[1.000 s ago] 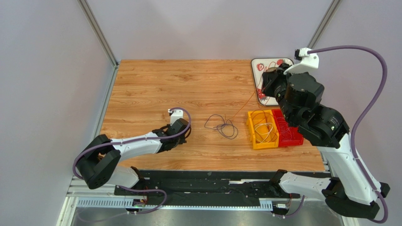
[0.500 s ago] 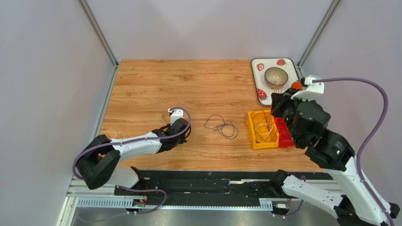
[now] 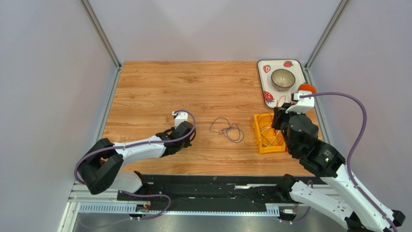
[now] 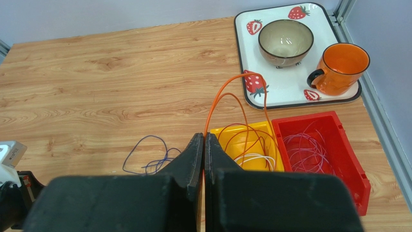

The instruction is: Untangle the cables

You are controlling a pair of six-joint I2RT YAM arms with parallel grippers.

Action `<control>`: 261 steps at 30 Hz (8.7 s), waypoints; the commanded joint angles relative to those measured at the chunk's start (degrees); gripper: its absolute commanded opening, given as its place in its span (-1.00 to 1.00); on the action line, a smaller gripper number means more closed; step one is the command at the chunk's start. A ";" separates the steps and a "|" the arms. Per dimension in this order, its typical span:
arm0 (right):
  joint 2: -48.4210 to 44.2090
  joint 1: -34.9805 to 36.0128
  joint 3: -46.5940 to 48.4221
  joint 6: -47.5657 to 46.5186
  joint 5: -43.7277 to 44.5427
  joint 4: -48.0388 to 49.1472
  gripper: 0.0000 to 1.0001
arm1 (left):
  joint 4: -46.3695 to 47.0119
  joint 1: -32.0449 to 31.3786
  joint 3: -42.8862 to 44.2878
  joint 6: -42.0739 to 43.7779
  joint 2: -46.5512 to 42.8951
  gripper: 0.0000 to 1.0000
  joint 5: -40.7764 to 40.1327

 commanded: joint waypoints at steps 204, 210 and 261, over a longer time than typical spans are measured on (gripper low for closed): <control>27.16 -16.42 21.38 11.18 -23.67 -19.01 -1.00 | 10.66 0.00 -7.34 0.58 -10.61 -0.23 1.61; 22.50 -19.50 24.56 8.27 -15.53 -23.05 -1.00 | 10.49 0.00 -6.90 0.49 -9.99 -0.25 1.61; 21.00 -60.02 27.66 14.69 -54.00 -14.54 -1.00 | 10.49 0.00 -7.25 0.14 -10.17 -0.30 1.43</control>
